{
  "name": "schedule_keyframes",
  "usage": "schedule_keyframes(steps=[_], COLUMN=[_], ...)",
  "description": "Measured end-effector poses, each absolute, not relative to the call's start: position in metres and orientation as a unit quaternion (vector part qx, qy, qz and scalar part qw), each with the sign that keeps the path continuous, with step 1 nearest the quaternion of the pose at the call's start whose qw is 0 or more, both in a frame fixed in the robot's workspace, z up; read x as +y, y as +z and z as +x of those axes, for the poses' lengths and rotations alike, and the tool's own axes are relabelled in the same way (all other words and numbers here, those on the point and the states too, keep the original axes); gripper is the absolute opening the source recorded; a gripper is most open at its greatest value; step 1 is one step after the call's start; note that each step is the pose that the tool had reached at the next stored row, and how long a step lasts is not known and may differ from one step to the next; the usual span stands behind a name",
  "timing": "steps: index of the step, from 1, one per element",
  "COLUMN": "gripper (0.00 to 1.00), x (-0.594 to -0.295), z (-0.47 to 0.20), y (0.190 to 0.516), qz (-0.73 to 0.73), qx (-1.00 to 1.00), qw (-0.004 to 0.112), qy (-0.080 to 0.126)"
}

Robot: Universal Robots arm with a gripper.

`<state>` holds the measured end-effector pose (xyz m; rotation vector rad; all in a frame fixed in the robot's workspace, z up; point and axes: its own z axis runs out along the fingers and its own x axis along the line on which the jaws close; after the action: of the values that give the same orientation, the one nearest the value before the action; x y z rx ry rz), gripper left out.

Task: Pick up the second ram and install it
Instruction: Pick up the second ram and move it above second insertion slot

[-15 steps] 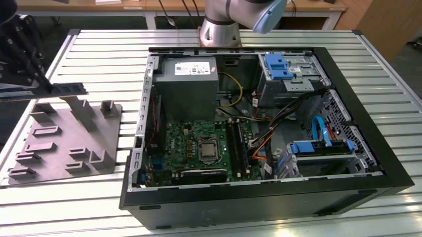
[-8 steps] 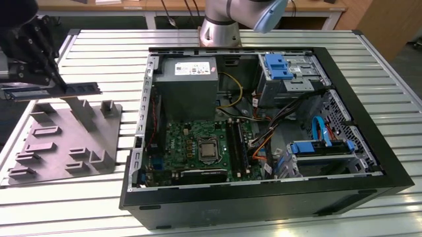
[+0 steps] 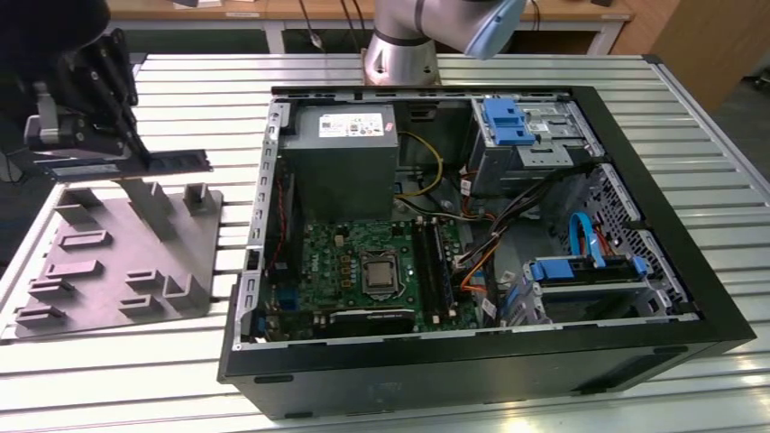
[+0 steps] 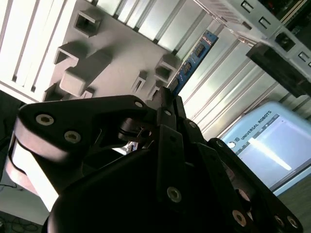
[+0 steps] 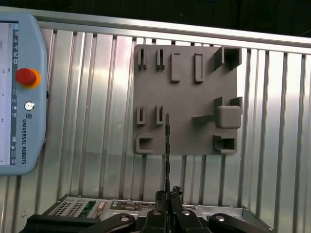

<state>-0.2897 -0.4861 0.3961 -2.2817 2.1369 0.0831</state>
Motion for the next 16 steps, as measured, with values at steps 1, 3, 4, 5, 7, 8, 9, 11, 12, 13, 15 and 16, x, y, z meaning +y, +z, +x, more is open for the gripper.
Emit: schedule_keyframes(steps=[1,3,4,5,7,8,9,11,12,13,15,16], gripper=[0.14,0.14,0.14,0.14,0.14,0.14,0.14,0.14,0.14,0.14,0.14,0.14], x=[-0.486,-0.486,-0.486,-0.486,-0.486,-0.486,-0.486,-0.486,-0.486,-0.486,-0.486,-0.486], z=[-0.287,-0.282,-0.279,-0.277,-0.272,-0.269,-0.267,-0.262,-0.260,-0.257,-0.252,-0.249], y=[0.396,0.396,0.396,0.396,0.396,0.396,0.396,0.396,0.396,0.396,0.396,0.396], qz=[-0.730,-0.730,-0.730,-0.730,-0.730,-0.730,-0.730,-0.730,-0.730,-0.730,-0.730,-0.730], qx=[0.683,0.683,0.683,0.683,0.683,0.683,0.683,0.683,0.683,0.683,0.683,0.683], qw=[0.007,0.007,0.007,0.007,0.007,0.007,0.007,0.007,0.007,0.007,0.007,0.007], qy=[0.027,0.027,0.027,0.027,0.027,0.027,0.027,0.027,0.027,0.027,0.027,0.027])
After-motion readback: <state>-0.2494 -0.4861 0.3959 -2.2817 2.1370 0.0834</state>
